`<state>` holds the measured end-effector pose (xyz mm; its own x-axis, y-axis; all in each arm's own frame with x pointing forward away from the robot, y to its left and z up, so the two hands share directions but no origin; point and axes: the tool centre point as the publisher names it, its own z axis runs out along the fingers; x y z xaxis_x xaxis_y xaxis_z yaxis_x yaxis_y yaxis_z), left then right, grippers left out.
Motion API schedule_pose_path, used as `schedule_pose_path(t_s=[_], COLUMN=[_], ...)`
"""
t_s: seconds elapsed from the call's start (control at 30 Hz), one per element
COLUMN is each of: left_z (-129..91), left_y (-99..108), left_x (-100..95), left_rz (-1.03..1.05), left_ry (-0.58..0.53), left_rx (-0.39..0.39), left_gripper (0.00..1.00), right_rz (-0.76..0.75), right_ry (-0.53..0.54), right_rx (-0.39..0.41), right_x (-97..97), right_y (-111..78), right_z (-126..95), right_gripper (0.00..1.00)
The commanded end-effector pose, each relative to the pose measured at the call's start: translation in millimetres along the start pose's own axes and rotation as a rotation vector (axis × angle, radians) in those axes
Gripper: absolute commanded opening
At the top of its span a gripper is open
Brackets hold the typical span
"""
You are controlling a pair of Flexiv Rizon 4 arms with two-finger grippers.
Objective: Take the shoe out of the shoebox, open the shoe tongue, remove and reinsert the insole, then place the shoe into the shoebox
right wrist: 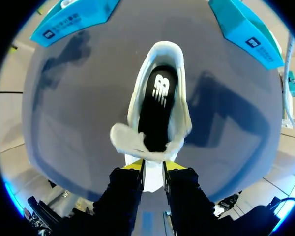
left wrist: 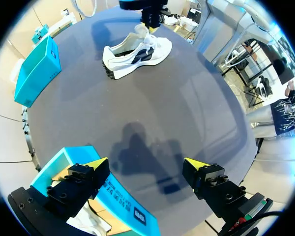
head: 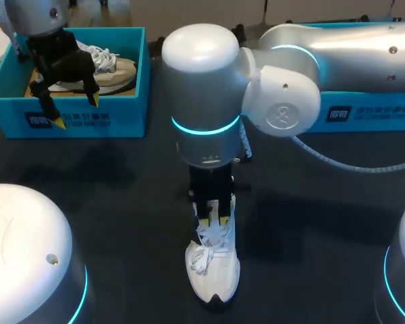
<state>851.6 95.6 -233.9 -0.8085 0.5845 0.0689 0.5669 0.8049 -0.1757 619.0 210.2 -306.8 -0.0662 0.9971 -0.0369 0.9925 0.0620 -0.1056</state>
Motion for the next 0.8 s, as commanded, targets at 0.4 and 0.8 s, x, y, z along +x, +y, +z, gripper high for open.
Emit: schedule_pose_path(t_s=[0.4, 0.8], left_z=[-0.9, -0.9], left_y=[-0.2, -0.2], left_x=[0.7, 0.7], left_rz=[0.0, 0.0], left_ry=[0.001, 0.001], left_rx=[-0.002, -0.002], left_gripper=[1.0, 1.0], right_rz=[-0.015, -0.059], right_ry=[-0.007, 0.007], right_rx=[-0.011, -0.027], right_x=[-2.4, 12.4], right_y=[5.1, 17.1], right_z=[-6.3, 5.1], right_gripper=[0.15, 0.16])
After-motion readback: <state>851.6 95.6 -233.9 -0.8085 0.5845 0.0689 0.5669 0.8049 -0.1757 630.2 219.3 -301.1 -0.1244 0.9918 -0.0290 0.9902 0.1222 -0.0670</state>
